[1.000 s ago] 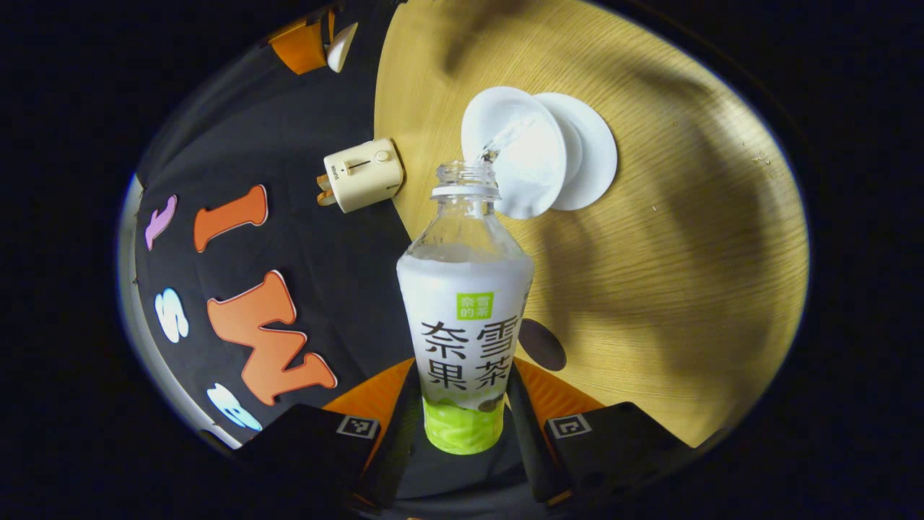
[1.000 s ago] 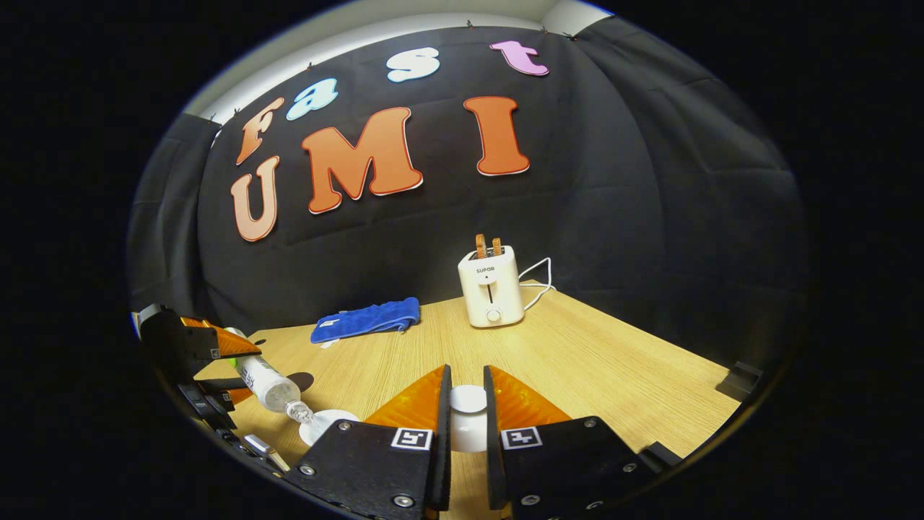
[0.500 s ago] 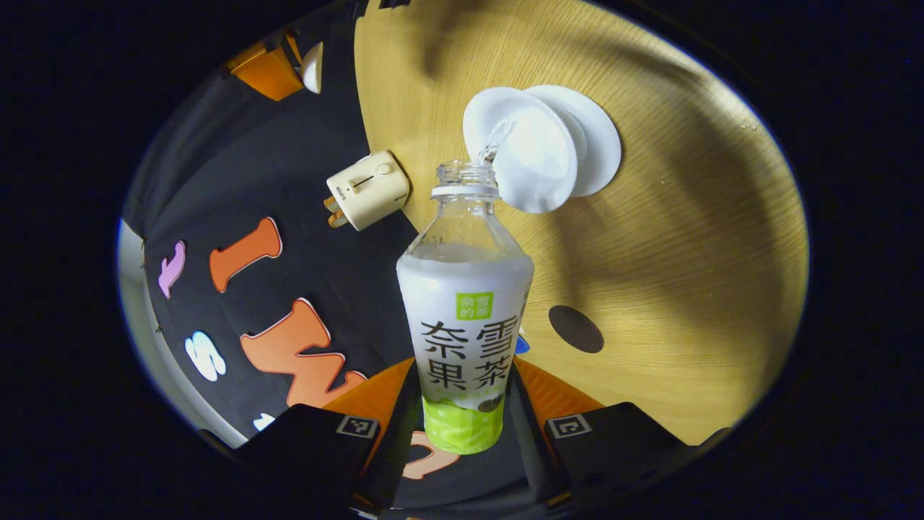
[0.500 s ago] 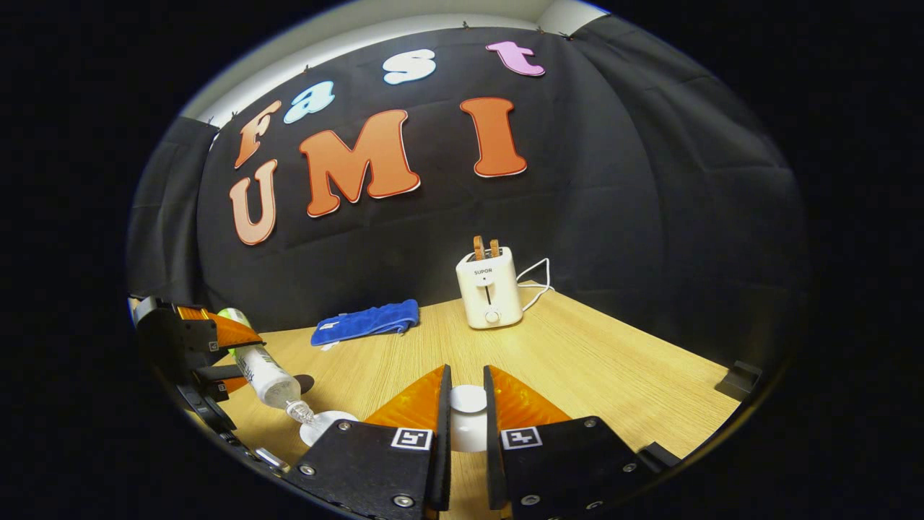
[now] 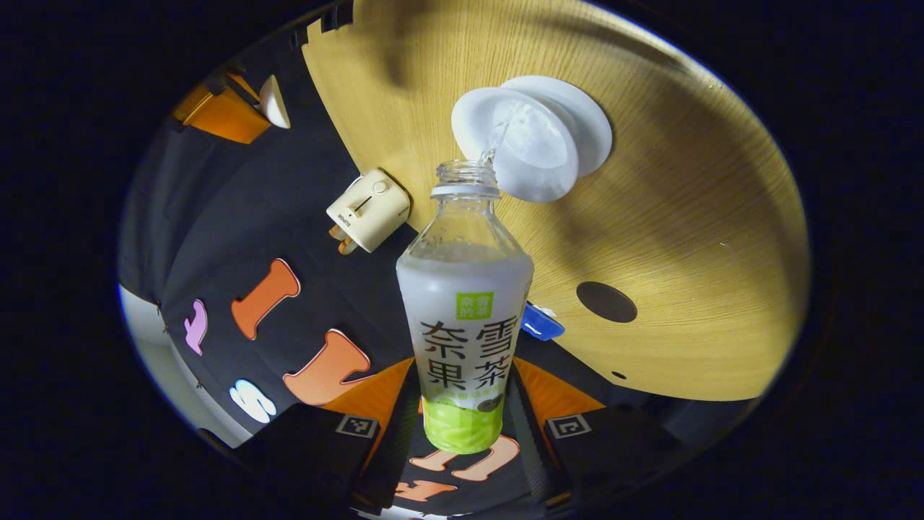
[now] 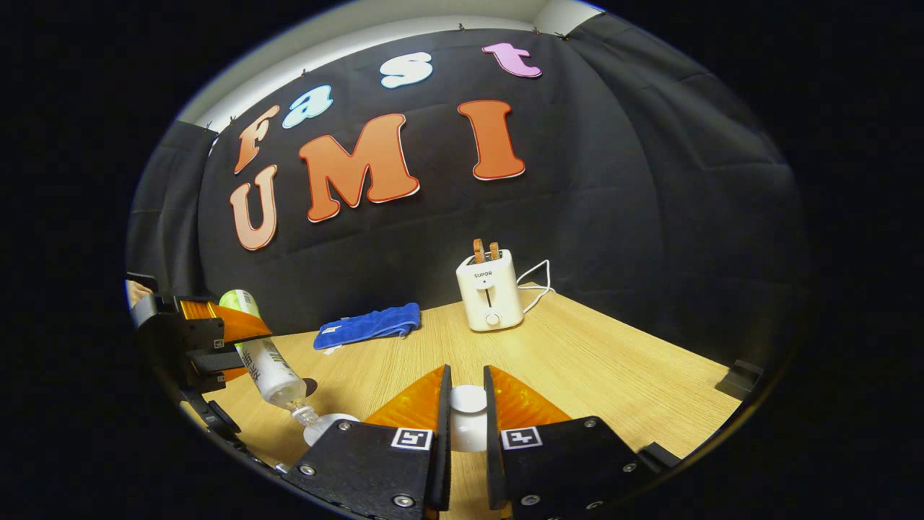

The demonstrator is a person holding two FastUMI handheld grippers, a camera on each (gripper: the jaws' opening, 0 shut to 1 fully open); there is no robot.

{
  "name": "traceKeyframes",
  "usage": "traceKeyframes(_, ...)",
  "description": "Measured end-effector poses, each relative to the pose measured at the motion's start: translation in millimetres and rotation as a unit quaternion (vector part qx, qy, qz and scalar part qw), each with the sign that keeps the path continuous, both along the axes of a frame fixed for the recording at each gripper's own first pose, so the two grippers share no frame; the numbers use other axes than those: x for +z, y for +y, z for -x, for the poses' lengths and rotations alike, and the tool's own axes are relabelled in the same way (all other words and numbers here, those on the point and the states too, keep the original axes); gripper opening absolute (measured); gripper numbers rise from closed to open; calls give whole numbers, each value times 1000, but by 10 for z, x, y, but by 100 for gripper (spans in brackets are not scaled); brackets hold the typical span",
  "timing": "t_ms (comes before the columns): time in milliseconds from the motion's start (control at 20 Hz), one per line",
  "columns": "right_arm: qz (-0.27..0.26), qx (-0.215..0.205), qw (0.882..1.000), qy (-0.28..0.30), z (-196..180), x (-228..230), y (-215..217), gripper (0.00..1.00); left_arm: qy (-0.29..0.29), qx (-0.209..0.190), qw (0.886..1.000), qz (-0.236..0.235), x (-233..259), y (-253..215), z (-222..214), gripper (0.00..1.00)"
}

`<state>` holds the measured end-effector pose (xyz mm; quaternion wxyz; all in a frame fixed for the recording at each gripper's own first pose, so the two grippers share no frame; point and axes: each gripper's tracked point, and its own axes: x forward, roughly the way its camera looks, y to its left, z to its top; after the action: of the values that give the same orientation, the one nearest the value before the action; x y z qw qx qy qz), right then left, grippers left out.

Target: Open the teacup lid with one hand, grasp the water bottle and pour water into the teacup with the other hand; after pouring, place the water bottle on the coaster and then close the teacup lid.

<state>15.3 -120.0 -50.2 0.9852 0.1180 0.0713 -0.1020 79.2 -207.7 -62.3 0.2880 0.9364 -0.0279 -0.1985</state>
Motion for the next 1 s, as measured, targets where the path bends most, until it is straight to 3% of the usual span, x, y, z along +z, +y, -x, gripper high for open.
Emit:
traceKeyframes(300,-1,1,1000,0,3,-3,4,20,20,14,1000,4,-41,20,-43,70)
traceKeyframes(400,-2,3,1000,0,-2,2,25,20,36,25,999,25,-89,56,-57,71)
traceKeyframes(500,-2,4,1000,0,-6,-9,32,20,64,53,994,75,-199,157,-88,71)
traceKeyframes(650,-7,6,1000,2,-17,-24,28,20,101,110,973,174,-402,337,-5,69)
traceKeyframes(800,-16,3,1000,5,-17,-57,-6,20,104,136,951,257,-560,403,79,68)
traceKeyframes(900,-20,-4,1000,4,-11,-55,-63,20,119,167,925,321,-700,442,133,67)
traceKeyframes(1000,-21,-11,1000,4,-1,-63,-115,20,130,189,889,396,-835,454,124,67)
